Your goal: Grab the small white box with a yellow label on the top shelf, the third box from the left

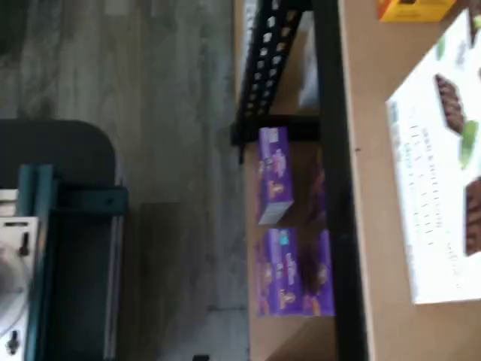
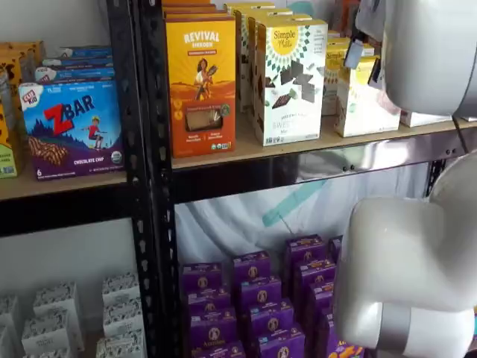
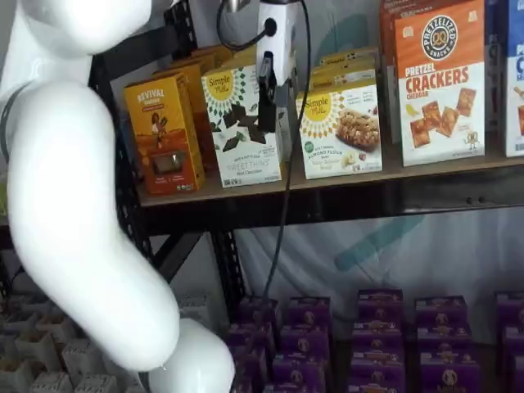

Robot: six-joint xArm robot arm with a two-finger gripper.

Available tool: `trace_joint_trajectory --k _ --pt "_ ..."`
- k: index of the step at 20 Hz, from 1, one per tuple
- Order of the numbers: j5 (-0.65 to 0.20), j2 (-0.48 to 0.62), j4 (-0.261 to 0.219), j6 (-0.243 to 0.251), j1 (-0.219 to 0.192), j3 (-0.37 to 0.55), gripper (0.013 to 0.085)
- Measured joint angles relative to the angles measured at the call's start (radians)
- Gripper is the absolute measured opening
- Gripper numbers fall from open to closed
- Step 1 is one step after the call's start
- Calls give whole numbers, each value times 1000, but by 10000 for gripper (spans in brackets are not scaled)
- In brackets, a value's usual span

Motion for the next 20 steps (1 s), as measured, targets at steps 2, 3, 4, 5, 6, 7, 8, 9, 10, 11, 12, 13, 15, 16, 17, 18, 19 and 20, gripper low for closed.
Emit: trace_joint_trajectory --k 2,3,4,5,6,7,8,9,10,11,12,13,15,16,17,18,19,20 --pt "-25 5 40 -7 -20 -1 850" --pt "-37 10 58 -10 -28 -4 850" --pt "-56 15 75 -13 -35 -6 850" --pt "-66 18 82 -14 -37 -7 850" --pt "-80 23 90 -16 -40 -9 850" --pt "-98 29 96 -19 -42 -11 850" --pt "-117 36 100 -23 -43 -12 850" --pt "-130 44 100 -26 -44 -16 850" --pt "-140 55 100 -29 -44 -23 850" --pt "-146 70 99 -32 -45 -33 850" --pt "-153 87 99 -36 -46 -44 850" --pt "-155 96 99 -37 -47 -51 850" --pt "-158 121 91 -41 -45 -70 850" --pt "-159 141 81 -43 -43 -86 850" --pt "-161 147 78 -44 -41 -90 850" --pt "-165 155 75 -45 -40 -95 850" --pt "-171 162 73 -46 -39 -98 850" --pt "-179 169 70 -47 -37 -100 850"
